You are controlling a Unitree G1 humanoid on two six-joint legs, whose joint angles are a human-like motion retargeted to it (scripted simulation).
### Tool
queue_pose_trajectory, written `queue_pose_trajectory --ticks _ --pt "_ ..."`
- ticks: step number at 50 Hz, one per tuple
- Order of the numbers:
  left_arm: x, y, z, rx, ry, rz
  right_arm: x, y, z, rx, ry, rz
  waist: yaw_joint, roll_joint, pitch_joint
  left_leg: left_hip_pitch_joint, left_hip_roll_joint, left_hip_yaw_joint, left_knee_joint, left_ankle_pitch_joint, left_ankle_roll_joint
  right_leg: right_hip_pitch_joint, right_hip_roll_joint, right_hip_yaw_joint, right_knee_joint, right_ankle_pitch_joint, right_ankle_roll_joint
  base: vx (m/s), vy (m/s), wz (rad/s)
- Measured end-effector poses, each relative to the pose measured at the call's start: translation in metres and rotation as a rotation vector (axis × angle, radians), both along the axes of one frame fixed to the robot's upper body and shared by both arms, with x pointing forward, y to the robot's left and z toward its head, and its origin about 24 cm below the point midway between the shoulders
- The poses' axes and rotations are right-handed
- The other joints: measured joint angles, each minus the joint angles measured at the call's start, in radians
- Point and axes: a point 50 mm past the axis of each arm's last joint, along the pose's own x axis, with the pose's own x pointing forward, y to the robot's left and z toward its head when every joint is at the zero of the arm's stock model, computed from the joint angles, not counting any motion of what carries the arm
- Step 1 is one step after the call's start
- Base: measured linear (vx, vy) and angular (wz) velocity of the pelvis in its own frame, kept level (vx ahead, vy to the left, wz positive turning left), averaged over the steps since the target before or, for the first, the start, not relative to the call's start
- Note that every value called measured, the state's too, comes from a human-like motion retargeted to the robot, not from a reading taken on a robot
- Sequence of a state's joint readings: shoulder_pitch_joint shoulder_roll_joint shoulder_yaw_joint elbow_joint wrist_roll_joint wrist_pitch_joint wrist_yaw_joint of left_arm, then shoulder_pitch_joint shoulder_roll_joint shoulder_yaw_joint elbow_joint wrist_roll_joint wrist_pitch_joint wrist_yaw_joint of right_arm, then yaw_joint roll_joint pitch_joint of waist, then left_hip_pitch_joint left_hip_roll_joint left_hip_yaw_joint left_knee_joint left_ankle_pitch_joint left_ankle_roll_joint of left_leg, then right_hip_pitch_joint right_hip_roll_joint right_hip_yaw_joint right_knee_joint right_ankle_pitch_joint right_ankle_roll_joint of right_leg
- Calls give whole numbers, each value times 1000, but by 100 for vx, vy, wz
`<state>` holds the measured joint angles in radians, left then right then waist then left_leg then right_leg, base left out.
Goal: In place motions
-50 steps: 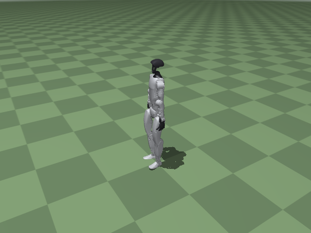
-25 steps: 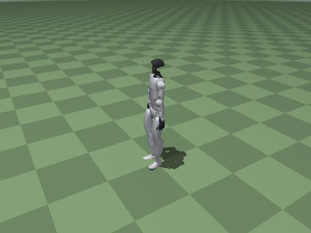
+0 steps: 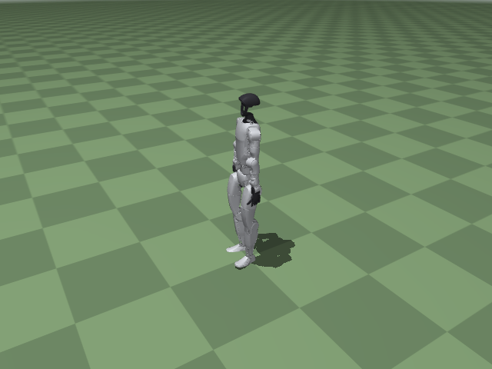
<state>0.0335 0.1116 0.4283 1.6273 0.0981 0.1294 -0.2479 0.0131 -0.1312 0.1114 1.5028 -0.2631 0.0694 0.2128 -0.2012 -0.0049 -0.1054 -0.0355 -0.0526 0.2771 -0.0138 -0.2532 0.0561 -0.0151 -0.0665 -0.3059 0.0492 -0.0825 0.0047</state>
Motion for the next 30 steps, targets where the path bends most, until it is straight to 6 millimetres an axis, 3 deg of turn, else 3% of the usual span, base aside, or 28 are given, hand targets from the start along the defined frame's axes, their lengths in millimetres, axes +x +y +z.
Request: queue_pose_trajectory --ticks 30 --pt "0 0 0 3 -3 2 -1 2 0 15 30 36 -10 0 -4 8 5 9 2 -7 1 -4 3 17 6 -3 0 0 0 0"
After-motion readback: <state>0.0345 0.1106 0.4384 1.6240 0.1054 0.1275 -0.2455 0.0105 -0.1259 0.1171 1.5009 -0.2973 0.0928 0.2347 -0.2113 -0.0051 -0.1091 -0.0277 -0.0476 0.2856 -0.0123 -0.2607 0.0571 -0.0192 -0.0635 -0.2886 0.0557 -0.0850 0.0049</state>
